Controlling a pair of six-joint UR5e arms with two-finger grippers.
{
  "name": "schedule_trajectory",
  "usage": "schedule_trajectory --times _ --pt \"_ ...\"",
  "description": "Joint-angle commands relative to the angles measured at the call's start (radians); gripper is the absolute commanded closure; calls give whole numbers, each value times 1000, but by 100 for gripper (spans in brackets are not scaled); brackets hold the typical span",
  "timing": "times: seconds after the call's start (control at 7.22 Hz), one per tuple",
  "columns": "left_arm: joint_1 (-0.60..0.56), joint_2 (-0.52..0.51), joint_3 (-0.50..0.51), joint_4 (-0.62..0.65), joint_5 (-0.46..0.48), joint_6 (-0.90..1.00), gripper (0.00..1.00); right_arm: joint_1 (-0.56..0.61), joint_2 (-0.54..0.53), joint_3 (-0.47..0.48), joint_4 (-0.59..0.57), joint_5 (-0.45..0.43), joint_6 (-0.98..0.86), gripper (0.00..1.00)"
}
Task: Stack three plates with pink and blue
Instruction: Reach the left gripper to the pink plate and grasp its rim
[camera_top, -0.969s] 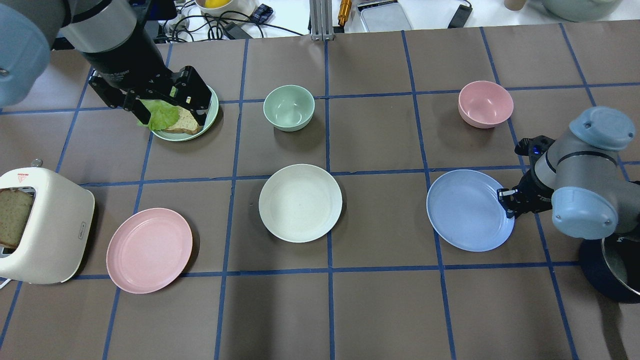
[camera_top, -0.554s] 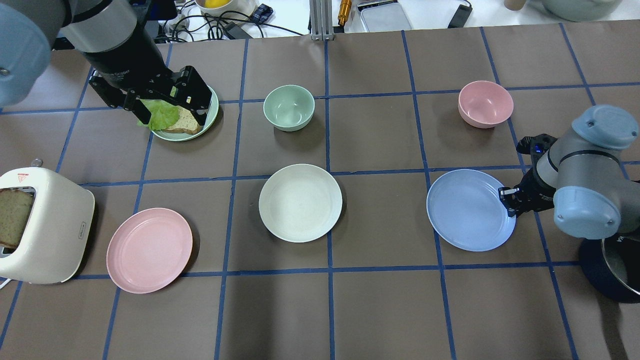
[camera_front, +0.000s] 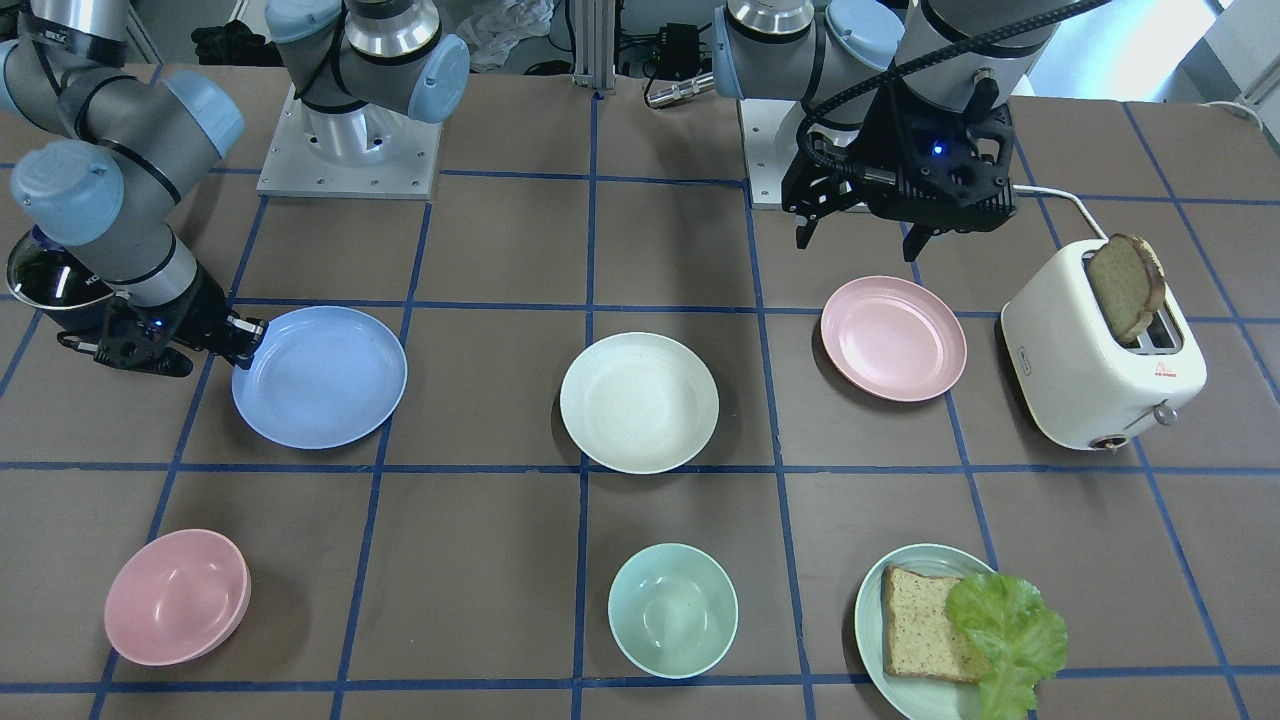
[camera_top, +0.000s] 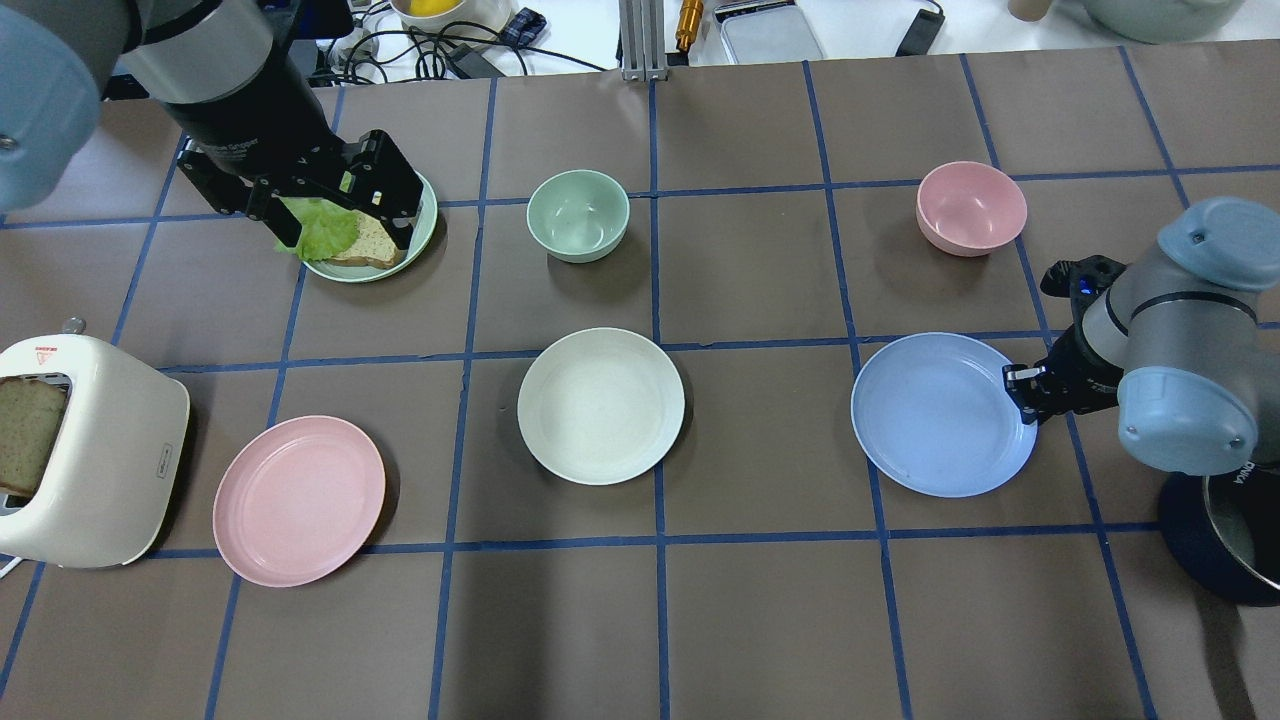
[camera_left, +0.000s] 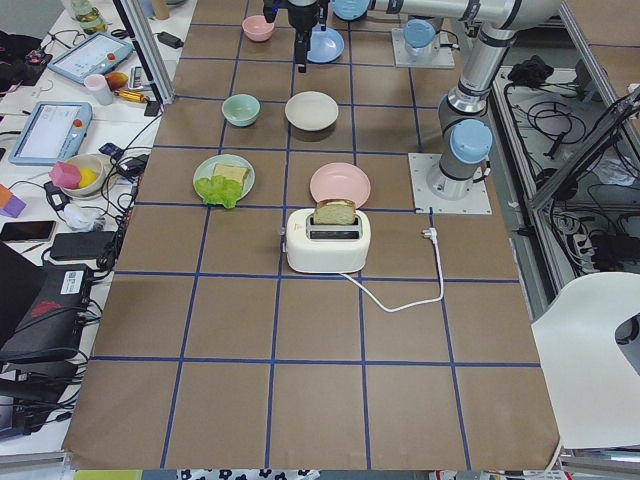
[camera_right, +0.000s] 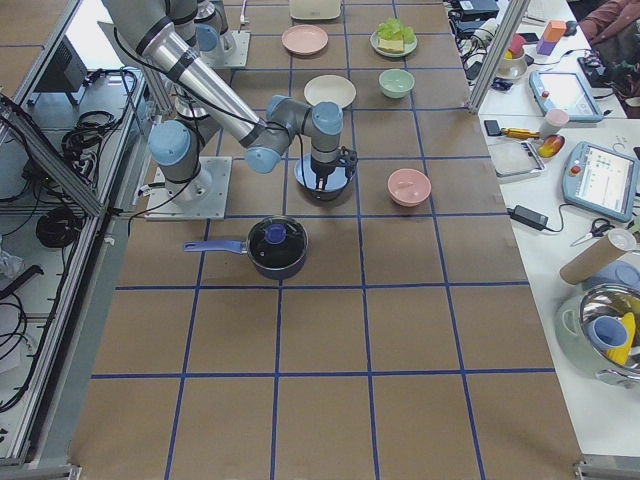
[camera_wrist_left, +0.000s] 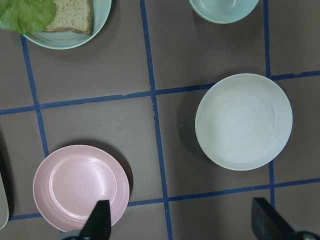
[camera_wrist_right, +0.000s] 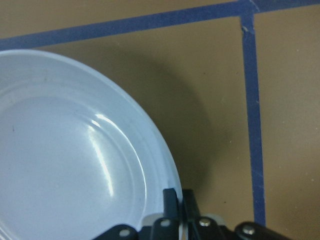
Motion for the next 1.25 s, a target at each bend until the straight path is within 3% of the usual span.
schedule_trajectory --times 0.0,0.28,0.55,0.69,0.97,1.11 --pt "0 -2 0 0 0 0 0 3 -8 -37 72 12 0 100" --pt "0 1 -3 2 -2 0 0 9 -8 -54 94 12 1 100" --pt "-3 16 -98 -11 -2 9 0 10 -8 -54 96 12 1 100" --pt "1 32 -208 -2 3 24 0 9 -10 -55 97 12 1 100" --pt "23 32 -419 127 110 26 0 9 -10 -57 97 12 1 100" --pt "53 30 -530 253 109 34 0 9 -10 -57 99 12 1 100"
